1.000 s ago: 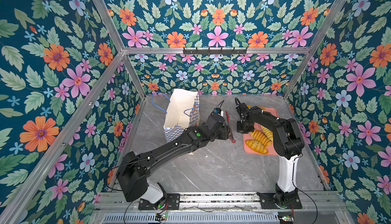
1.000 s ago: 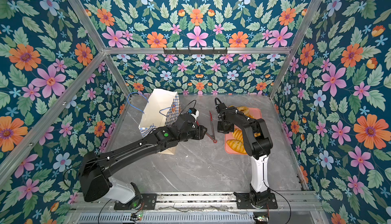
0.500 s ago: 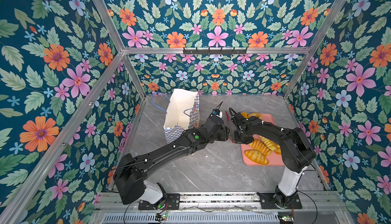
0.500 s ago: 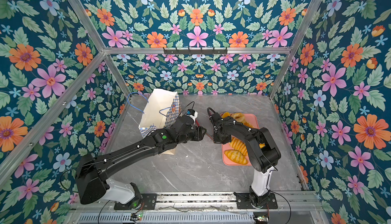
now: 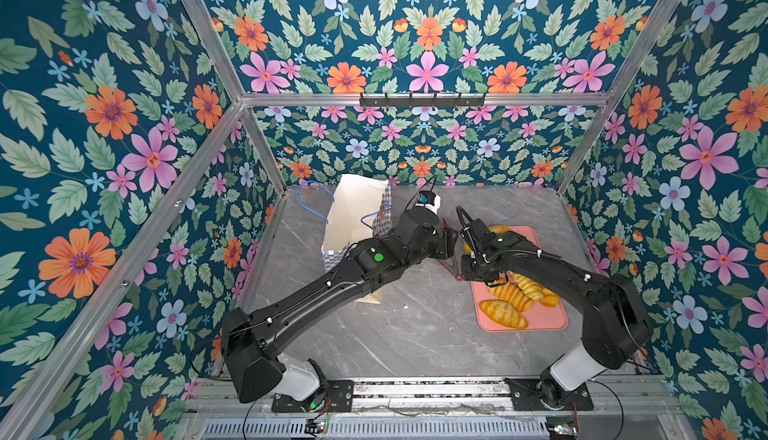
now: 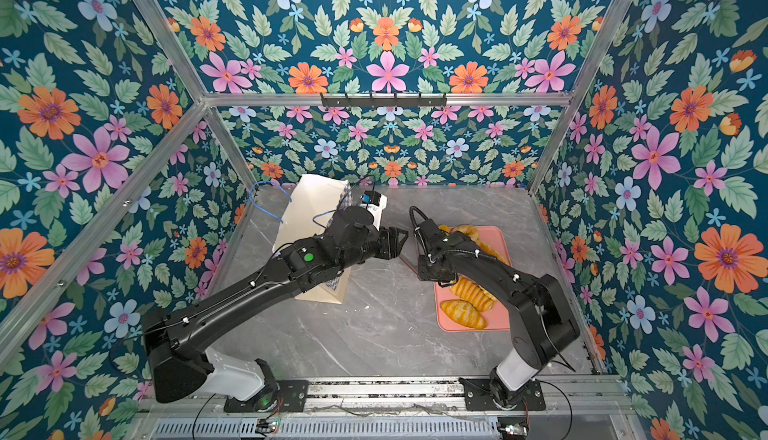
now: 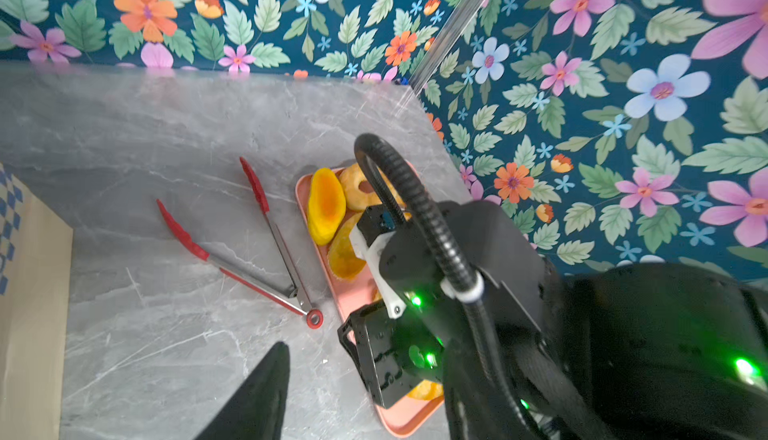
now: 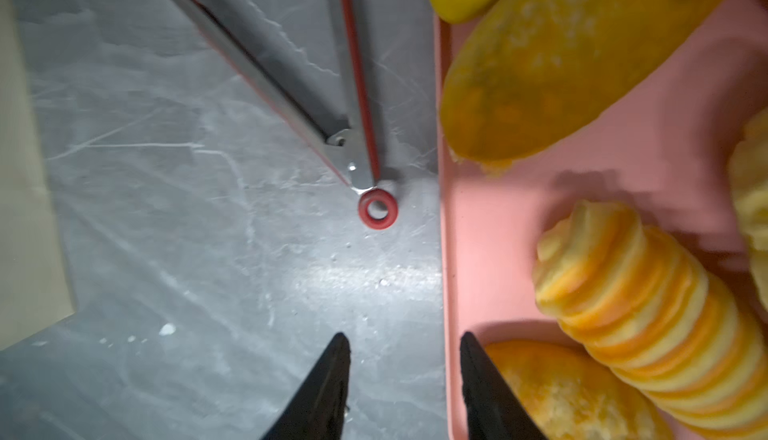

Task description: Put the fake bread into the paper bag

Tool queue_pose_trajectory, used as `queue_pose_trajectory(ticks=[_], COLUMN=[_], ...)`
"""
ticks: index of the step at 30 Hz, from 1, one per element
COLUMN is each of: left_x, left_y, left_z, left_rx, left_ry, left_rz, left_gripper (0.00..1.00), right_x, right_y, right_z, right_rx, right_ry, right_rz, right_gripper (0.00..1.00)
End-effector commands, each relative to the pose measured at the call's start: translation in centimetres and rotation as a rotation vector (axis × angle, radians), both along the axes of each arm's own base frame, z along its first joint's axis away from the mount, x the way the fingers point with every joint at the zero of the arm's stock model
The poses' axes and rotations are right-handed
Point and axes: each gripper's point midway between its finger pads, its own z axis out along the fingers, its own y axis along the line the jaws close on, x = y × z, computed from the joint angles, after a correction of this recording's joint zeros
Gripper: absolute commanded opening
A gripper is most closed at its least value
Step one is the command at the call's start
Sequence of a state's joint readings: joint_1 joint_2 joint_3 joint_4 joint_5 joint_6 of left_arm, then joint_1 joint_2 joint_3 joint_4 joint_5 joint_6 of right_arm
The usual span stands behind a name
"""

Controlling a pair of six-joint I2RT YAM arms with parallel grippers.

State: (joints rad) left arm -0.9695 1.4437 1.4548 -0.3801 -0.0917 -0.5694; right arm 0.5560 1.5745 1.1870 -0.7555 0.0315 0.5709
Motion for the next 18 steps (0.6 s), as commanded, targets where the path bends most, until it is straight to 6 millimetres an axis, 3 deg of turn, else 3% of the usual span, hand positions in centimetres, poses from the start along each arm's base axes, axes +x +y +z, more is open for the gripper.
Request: queue_pose_trajectory(ticks=[1, 5, 9, 14, 18], left_x=[0.3, 0.4, -0.1, -1.0, -0.5], left_y=[1.1, 3.3, 6.9, 12.2, 17.6], left_z=[3.4, 8.8, 13.5, 16.7, 15.6], left_rx=[0.038, 0.027, 0.006, 0.038, 0.105], left_ry=[-0.110, -0.245, -0.383, -0.440, -0.365], left_rz=[0.010, 0.052, 0.139, 0.255, 0.390], left_gripper=[0.63, 0.72, 0.99, 1.00, 1.00], right_x=[-0.4, 0.7, 2.6, 4.1, 5.4], right_y=[-0.1, 0.2, 1.3, 3.3, 5.0], right_z=[2.2, 5.7, 8.2, 7.4, 5.1], right_rx=[0.022, 0.049, 0.066, 0.032, 0.040], right_ry=[-0.038, -0.163, -0.270, -0.178, -0.145], right_rz=[0.014, 0.059, 0.122, 0.231, 0.286], right_gripper=[0.49, 0.56, 0.60, 0.61, 0.74])
